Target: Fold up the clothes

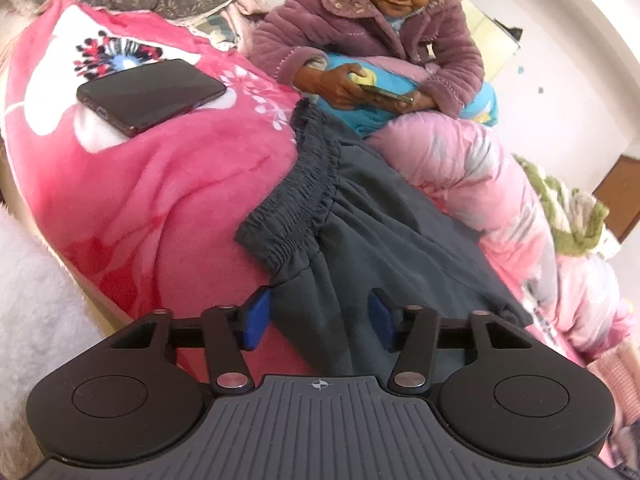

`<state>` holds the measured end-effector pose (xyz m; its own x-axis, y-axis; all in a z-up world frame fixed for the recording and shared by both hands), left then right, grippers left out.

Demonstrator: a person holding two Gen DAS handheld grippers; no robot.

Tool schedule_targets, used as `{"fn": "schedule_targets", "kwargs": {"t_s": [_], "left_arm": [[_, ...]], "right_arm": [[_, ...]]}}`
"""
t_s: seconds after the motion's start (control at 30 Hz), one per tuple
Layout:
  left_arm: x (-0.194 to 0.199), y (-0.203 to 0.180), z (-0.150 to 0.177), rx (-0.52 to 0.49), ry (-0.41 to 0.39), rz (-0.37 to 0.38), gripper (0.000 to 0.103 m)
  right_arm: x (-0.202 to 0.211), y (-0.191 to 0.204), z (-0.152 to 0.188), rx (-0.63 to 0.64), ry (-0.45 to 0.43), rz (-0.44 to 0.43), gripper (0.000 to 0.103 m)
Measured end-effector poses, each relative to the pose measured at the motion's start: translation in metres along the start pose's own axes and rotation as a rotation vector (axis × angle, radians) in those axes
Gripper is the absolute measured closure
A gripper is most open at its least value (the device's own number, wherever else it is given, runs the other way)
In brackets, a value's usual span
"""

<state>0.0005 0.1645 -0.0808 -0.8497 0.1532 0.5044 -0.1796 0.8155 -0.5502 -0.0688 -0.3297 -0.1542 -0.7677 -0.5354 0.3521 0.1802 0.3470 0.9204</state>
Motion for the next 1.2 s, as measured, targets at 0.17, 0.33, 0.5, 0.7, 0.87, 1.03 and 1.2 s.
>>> {"fn": "schedule_targets", "kwargs": {"t_s": [0.17,0.33,0.5,0.7,0.87,1.03,1.2], "left_arm": [[0.003,-0.004,-0.005,-0.028,0.001,0.008,0.092],[0.013,-0.020,-0.022,-0.041,-0.052,0.060,0.097],[0.005,-0.045,-0.053,-0.068,-0.109,0.117,0.098],[-0.035,-0.069,-0.092,-0.096,-0.147,0.113,0.098],[-0.080,-0.081,-0.116,-0.115,-0.161,0.069,0.098],[-0.123,-0.079,-0.134,-0.114,-0.146,-0.004,0.098],[-0.153,-0.064,-0.142,-0.088,-0.108,-0.076,0.098]], "right_arm": [[0.002,0.011,0.000,0.071,-0.036,0.036,0.098],[0.010,0.035,-0.007,0.183,-0.089,0.044,0.102],[0.007,0.069,-0.030,0.292,-0.146,0.012,0.103],[-0.026,0.127,-0.071,0.440,-0.204,-0.029,0.103],[-0.078,0.164,-0.116,0.505,-0.223,-0.039,0.103],[-0.147,0.186,-0.158,0.560,-0.197,-0.016,0.103],[-0.220,0.182,-0.186,0.579,-0.132,0.038,0.103]]}}
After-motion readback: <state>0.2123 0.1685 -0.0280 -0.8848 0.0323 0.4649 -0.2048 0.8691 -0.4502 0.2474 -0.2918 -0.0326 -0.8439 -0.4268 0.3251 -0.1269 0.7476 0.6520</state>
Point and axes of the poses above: each gripper's, at about its wrist camera, not at the fingertips, and x roughly against the way its jaws point, y to its left, z to its underside, the point moved 2 cm from there along -x, roughly the way its jaws point, and after that the axes turned 2 degrees about y, right-handed, at the moved point
